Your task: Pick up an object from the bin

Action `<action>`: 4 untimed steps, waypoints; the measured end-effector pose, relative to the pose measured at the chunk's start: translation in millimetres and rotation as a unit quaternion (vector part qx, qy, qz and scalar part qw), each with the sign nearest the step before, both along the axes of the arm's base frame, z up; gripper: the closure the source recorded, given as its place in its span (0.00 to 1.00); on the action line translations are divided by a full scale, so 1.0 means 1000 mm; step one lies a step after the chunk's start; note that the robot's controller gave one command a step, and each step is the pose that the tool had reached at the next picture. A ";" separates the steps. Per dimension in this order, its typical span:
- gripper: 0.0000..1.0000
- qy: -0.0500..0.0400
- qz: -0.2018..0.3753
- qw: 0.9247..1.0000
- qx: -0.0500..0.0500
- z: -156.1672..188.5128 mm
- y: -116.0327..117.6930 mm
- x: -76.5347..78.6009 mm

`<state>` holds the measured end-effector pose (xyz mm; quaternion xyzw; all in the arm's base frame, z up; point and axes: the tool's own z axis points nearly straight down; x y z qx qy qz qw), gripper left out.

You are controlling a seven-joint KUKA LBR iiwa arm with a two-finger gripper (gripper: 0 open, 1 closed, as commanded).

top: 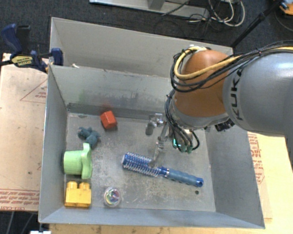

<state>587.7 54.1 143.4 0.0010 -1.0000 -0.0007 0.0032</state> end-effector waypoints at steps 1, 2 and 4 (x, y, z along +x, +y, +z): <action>0.00 0.000 -0.073 0.997 0.000 -0.077 0.002 -0.021; 0.00 -0.004 -0.050 0.999 0.000 -0.042 -0.004 -0.034; 0.00 -0.002 -0.171 0.985 -0.001 -0.075 -0.004 -0.042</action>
Offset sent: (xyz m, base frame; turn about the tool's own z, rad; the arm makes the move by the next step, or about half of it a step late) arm -0.0194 0.0007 -0.0734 0.1472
